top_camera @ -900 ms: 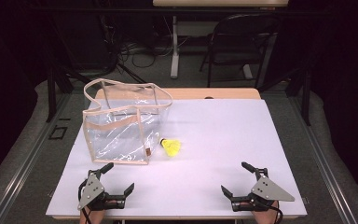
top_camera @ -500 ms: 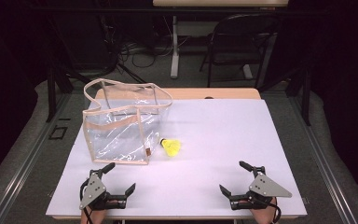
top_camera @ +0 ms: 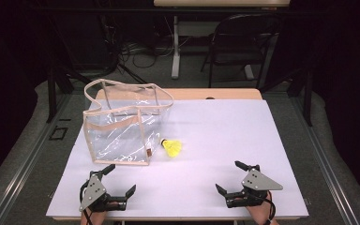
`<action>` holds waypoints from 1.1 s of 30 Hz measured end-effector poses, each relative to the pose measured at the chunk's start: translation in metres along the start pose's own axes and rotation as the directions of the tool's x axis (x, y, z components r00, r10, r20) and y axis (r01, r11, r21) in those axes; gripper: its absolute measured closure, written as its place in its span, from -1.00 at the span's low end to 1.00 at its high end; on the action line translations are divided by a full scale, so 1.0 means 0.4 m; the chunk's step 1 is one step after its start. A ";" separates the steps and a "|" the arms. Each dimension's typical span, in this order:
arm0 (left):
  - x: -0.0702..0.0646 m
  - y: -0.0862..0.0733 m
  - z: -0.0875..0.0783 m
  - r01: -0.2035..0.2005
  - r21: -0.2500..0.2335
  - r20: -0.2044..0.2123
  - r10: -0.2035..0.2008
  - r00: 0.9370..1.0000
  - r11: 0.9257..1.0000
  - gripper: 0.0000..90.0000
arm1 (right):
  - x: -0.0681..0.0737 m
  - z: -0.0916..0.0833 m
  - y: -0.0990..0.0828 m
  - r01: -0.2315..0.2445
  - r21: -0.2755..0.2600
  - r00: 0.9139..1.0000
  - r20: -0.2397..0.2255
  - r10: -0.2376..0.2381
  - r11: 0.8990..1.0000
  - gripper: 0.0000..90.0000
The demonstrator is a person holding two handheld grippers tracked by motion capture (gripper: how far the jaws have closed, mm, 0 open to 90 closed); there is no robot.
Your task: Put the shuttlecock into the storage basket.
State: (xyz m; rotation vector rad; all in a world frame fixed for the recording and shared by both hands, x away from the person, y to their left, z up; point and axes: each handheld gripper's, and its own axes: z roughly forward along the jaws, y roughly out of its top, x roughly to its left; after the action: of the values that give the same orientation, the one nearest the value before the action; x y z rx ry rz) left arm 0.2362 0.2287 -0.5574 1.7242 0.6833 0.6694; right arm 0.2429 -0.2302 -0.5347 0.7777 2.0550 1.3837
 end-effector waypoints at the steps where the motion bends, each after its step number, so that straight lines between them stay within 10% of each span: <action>1: 0.001 0.000 0.001 0.002 0.001 0.000 -0.002 1.000 1.000 -1.00 | 0.001 0.012 0.004 0.000 0.011 1.000 -0.006 0.000 1.000 -1.00; 33: 0.008 0.002 -0.002 0.000 0.002 -0.004 0.000 1.000 1.000 -1.00 | -0.024 0.181 0.058 0.047 0.116 0.995 -0.091 -0.037 0.992 -1.00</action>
State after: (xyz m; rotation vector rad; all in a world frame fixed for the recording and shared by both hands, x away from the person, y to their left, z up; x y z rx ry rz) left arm 0.2380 0.2316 -0.5562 1.7247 0.6870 0.6730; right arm 0.3044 -0.1847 -0.5355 0.7286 2.2258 1.3051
